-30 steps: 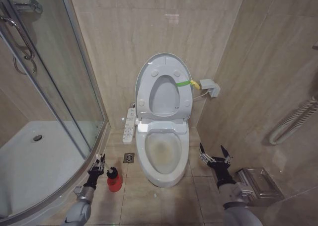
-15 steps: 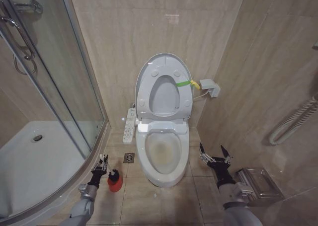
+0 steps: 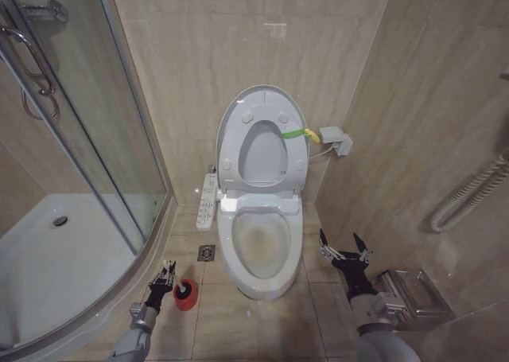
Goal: Open the toilet lid, clean the toilet bowl with a toilet brush, close the toilet lid, and flush.
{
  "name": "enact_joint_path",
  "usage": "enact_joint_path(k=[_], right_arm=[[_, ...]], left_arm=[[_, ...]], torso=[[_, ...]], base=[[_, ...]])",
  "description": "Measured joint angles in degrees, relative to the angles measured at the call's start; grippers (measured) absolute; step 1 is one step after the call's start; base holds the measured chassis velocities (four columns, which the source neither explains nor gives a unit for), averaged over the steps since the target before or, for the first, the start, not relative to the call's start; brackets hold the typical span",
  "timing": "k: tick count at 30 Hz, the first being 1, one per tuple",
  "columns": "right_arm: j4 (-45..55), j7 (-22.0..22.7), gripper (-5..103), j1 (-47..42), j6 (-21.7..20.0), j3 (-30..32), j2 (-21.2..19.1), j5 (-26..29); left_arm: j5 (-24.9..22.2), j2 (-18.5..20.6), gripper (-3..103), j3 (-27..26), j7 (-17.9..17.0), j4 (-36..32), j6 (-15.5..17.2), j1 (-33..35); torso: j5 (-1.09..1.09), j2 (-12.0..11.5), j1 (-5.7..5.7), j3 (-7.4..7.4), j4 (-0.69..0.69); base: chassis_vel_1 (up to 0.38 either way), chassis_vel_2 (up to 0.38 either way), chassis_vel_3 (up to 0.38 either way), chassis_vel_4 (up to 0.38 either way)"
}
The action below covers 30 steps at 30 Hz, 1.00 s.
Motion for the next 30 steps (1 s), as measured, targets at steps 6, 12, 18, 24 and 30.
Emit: enact_joint_path(k=[6,12,18,24,30], right_arm=[[0.0,0.0,100,0.0,0.0,0.0,0.0,0.0],[0.0,0.0,100,0.0,0.0,0.0,0.0,0.0],[0.0,0.0,100,0.0,0.0,0.0,0.0,0.0],[0.0,0.0,100,0.0,0.0,0.0,0.0,0.0],[0.0,0.0,100,0.0,0.0,0.0,0.0,0.0]], left_arm=[[1.9,-0.2,19,-0.7,-0.4,2.4,0.0,-0.7],[2.1,-0.3,19,-0.6,-2.5,1.2,0.6,-0.4],[2.1,-0.2,19,0.0,-6.5,-3.5,3.6,1.9],[2.0,-0.2,29,0.0,-7.6,-6.4,3.7,3.1],[2.0,0.0,56,-0.1,-8.4,-8.5,3.7,4.2]], torso=[[0.01,0.0,0.00,-0.01,0.00],[-0.02,0.0,0.00,0.00,0.00],[-0.15,0.0,0.02,0.05,0.07],[-0.08,0.0,0.02,0.03,0.01],[-0.05,0.0,0.02,0.02,0.01]], base=[[0.000,0.000,0.000,0.000],[0.000,0.000,0.000,0.000],[0.000,0.000,0.000,0.000],[0.000,0.000,0.000,0.000],[0.000,0.000,0.000,0.000]])
